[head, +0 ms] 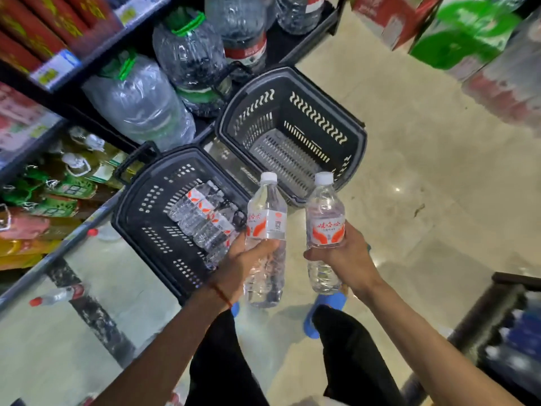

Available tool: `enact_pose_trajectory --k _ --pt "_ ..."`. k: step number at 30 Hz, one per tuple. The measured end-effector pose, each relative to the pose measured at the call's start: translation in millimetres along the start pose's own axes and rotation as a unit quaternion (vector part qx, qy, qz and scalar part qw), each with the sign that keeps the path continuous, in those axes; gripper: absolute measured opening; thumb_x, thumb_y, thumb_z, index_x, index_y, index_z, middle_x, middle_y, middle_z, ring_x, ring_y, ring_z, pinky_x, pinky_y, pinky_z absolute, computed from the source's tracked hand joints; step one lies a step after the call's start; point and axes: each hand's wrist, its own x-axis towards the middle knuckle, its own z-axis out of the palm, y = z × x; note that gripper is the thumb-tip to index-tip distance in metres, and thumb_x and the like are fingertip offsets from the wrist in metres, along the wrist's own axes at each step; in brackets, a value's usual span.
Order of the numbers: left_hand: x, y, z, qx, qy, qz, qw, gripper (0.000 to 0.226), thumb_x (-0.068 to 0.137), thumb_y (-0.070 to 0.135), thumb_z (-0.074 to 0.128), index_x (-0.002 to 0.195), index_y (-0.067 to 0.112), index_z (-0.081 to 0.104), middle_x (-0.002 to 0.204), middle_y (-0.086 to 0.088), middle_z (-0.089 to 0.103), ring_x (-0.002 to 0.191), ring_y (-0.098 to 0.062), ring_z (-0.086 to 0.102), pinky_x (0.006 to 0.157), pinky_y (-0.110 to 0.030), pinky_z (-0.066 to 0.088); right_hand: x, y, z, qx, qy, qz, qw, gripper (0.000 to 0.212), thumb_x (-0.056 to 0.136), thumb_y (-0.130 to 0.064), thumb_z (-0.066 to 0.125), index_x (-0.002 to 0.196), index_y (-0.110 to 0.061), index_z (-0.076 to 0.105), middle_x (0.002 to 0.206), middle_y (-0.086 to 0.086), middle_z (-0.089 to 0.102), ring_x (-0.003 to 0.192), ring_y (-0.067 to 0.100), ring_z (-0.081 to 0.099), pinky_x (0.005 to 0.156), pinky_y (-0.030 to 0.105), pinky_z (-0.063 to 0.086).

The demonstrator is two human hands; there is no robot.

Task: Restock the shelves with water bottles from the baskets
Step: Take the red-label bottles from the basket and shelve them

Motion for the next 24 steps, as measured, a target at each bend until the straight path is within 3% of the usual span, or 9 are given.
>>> enact_pose_trajectory --k 2,4,6,8,10,13,17,21,24 --pt "-11.8 4.5 43.6 0.015 0.011 0.018 1.0 0.071 0.062 0.041 0.092 0.124 0.012 0.07 0.116 -0.012 0.075 0.111 -0.033 0.07 0.103 -0.048 0.05 -9.6 1.6 -45.8 0.005 -0.003 -0.008 1.0 0.054 0.059 0.0 0.093 0.104 -0.014 0.066 0.09 0.003 0.077 0.08 0.02 0.072 0.081 0.041 0.06" --pt "-23.2 8.9 87.7 0.021 0.028 0.026 0.999 0.076 0.056 0.042 0.096 0.119 0.007 0.072 0.106 -0.012 0.077 0.1 -0.03 0.072 0.096 -0.045 0.053 -19.3 -3.3 -91.6 0.01 -0.016 -0.015 1.0 0.051 0.063 0.005 0.09 0.105 -0.011 0.065 0.089 0.005 0.075 0.077 0.018 0.07 0.079 0.039 0.058" --pt "-32.2 15.7 130.1 0.017 0.044 0.041 0.998 0.055 0.061 0.028 0.091 0.109 0.007 0.075 0.096 -0.012 0.076 0.087 -0.029 0.071 0.081 -0.037 0.057 -29.0 -12.0 -135.8 0.014 -0.017 -0.019 1.0 0.05 0.064 0.005 0.089 0.105 -0.007 0.064 0.088 0.009 0.074 0.076 0.019 0.069 0.078 0.04 0.058" --pt "-42.2 25.6 167.5 0.013 0.052 0.056 0.997 0.043 0.061 0.024 0.091 0.099 0.012 0.078 0.092 -0.012 0.075 0.081 -0.027 0.07 0.075 -0.036 0.056 -38.1 -23.6 -177.7 0.012 -0.012 -0.029 0.999 0.053 0.059 -0.003 0.091 0.105 -0.007 0.064 0.09 0.012 0.075 0.078 0.024 0.071 0.079 0.044 0.059" --pt "-52.0 39.4 201.8 0.018 0.04 0.073 0.996 0.044 0.061 0.022 0.092 0.101 0.014 0.076 0.093 -0.012 0.074 0.082 -0.027 0.069 0.079 -0.041 0.054 -46.4 -37.8 -216.2 0.009 -0.009 -0.039 0.999 0.057 0.054 -0.013 0.091 0.104 -0.009 0.065 0.09 0.011 0.076 0.082 0.03 0.073 0.081 0.047 0.06" --pt "-62.0 65.8 245.7 0.019 0.018 0.083 0.996 0.046 0.063 0.009 0.089 0.105 0.011 0.071 0.093 -0.011 0.074 0.084 -0.027 0.07 0.077 -0.042 0.058 -54.7 -61.4 -266.2 0.013 -0.002 -0.057 0.998 0.051 0.065 0.0 0.091 0.107 -0.008 0.065 0.093 0.01 0.076 0.082 0.023 0.073 0.081 0.042 0.059" --pt "-61.1 108.9 295.7 0.04 0.008 0.104 0.994 0.051 0.062 0.017 0.091 0.109 0.014 0.07 0.095 -0.008 0.075 0.086 -0.024 0.071 0.077 -0.038 0.057 -49.6 -96.2 -314.2 0.03 0.013 -0.086 0.996 0.049 0.068 -0.001 0.092 0.108 -0.009 0.065 0.093 0.007 0.077 0.086 0.025 0.075 0.082 0.038 0.06" --pt "-39.3 157.3 337.9 0.042 0.022 0.135 0.99 0.044 0.065 0.028 0.094 0.103 0.017 0.073 0.093 -0.008 0.075 0.087 -0.027 0.071 0.083 -0.045 0.058 -27.8 -135.8 -348.4 0.036 0.012 -0.111 0.993 0.05 0.068 -0.004 0.094 0.109 -0.011 0.066 0.09 0.002 0.078 0.082 0.017 0.075 0.077 0.032 0.057" --pt "-10.0 197.7 367.7 0.057 0.039 0.171 0.983 0.037 0.075 0.017 0.088 0.106 0.017 0.069 0.09 -0.002 0.078 0.084 -0.019 0.074 0.075 -0.032 0.06 0.6 -169.5 -374.3 0.013 0.004 -0.142 0.99 0.049 0.069 -0.007 0.095 0.11 -0.014 0.068 0.093 0.001 0.078 0.084 0.016 0.076 0.078 0.032 0.059"
